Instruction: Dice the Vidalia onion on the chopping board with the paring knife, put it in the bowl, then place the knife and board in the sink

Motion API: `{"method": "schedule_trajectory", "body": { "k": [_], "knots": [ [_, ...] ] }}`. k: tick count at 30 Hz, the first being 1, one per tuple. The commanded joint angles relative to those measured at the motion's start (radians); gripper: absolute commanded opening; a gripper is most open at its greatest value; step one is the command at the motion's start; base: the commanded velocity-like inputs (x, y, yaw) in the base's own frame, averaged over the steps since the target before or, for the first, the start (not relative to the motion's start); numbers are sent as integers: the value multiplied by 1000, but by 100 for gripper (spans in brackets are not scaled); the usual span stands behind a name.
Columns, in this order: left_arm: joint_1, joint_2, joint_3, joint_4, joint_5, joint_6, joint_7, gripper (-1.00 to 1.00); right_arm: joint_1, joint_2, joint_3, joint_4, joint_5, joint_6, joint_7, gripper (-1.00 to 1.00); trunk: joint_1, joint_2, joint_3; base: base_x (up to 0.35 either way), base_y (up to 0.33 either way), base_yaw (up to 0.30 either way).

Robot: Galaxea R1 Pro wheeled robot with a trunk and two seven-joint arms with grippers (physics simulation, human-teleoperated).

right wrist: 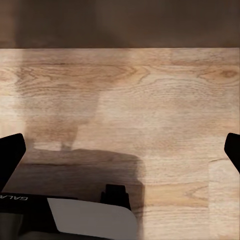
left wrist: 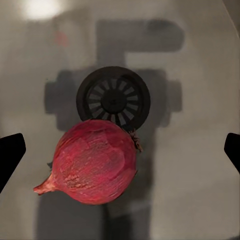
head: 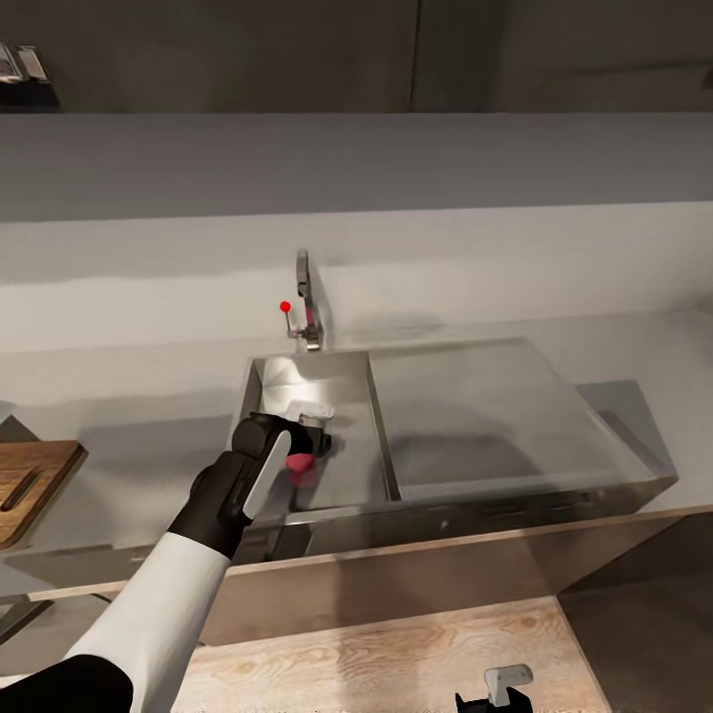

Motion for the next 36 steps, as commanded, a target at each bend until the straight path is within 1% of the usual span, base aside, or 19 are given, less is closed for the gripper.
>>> {"method": "schedule_trajectory", "body": {
  "k": [1,36],
  "knots": [
    [-1,0,-1,-1,11,3,10,100,-1,0,-8,1,11,-4,-3,100,0,-1,-3,0,0,0],
    [-1,0,0,10,11,3,11,100,-1,1,-8,1,11,-4,-3,100,0,-1,-58,5,0,0]
  ]
}}
